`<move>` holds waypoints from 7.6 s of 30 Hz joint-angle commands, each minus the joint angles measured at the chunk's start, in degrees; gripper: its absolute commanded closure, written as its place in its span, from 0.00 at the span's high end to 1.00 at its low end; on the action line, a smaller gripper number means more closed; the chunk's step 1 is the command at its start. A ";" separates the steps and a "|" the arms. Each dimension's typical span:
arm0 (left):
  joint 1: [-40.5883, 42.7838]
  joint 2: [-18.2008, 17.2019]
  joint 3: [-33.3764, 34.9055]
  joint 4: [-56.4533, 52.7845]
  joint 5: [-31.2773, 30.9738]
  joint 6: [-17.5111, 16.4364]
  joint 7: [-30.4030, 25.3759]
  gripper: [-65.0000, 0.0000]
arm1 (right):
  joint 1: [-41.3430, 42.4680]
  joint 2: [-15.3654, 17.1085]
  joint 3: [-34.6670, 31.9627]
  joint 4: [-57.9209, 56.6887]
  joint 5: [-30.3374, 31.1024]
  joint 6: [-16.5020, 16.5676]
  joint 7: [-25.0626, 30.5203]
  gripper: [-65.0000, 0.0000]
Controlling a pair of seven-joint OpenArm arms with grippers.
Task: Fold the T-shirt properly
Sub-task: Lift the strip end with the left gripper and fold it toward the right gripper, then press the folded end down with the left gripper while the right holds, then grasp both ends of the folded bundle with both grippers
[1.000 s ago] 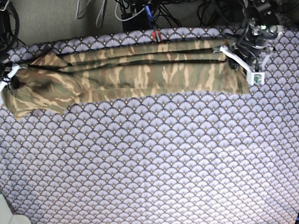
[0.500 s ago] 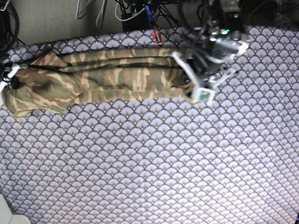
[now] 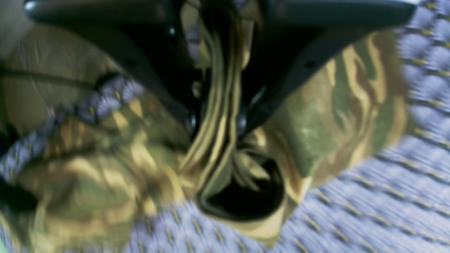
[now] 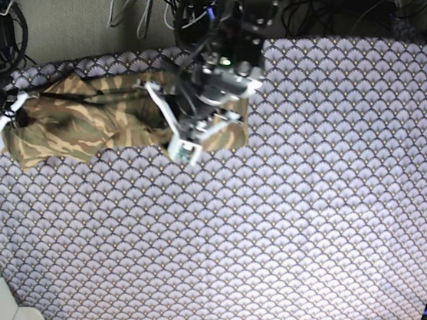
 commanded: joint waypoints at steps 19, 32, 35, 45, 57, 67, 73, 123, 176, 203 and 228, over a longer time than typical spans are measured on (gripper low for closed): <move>-2.71 0.71 3.89 -7.21 -0.37 0.13 -9.21 0.01 | 0.12 0.82 -0.54 -0.23 -0.07 -0.03 -0.15 0.00; -5.53 0.71 7.50 -9.41 -5.82 0.13 -9.21 0.01 | 0.73 -1.81 -3.01 0.04 -8.42 -0.03 0.29 0.00; -5.53 0.71 7.50 -9.41 -5.91 0.13 -9.21 0.01 | 0.73 -1.81 -3.01 0.04 -8.42 -0.03 0.29 0.00; -5.44 0.71 7.94 -7.74 -6.08 -0.40 -9.12 0.69 | 0.38 -1.73 -3.01 0.04 -8.42 -0.03 0.29 0.00; -6.41 -5.97 3.19 0.00 -20.24 -0.04 -12.19 0.63 | 0.38 -1.55 -2.83 0.12 -8.42 -0.03 0.29 0.00; -4.21 -14.05 -8.24 -9.67 -26.13 0.04 -10.79 0.05 | 0.65 -0.23 0.16 2.76 -8.33 -0.03 0.11 0.00; -5.18 -13.70 -8.15 -15.91 -25.87 0.04 -10.88 0.16 | -1.02 -0.58 4.82 13.66 -8.33 -0.03 -1.64 0.00; -5.53 -13.97 -8.15 -15.21 -26.22 -0.04 -8.24 0.36 | 9.00 11.99 8.34 -3.13 14.70 -0.03 -19.93 0.66; -4.47 -13.97 -8.15 -12.48 -26.30 0.04 -8.15 0.36 | 8.65 18.93 0.25 -23.96 37.74 -0.03 -19.84 0.67; -4.30 -14.05 -8.15 -12.31 -26.30 0.04 -8.15 0.36 | 10.14 18.05 -8.19 -23.70 39.06 -0.03 -22.57 0.20; -2.45 -15.90 -15.01 -5.01 -26.30 0.04 -2.79 0.36 | 3.37 7.24 -5.47 22.19 27.98 -0.03 -33.64 0.01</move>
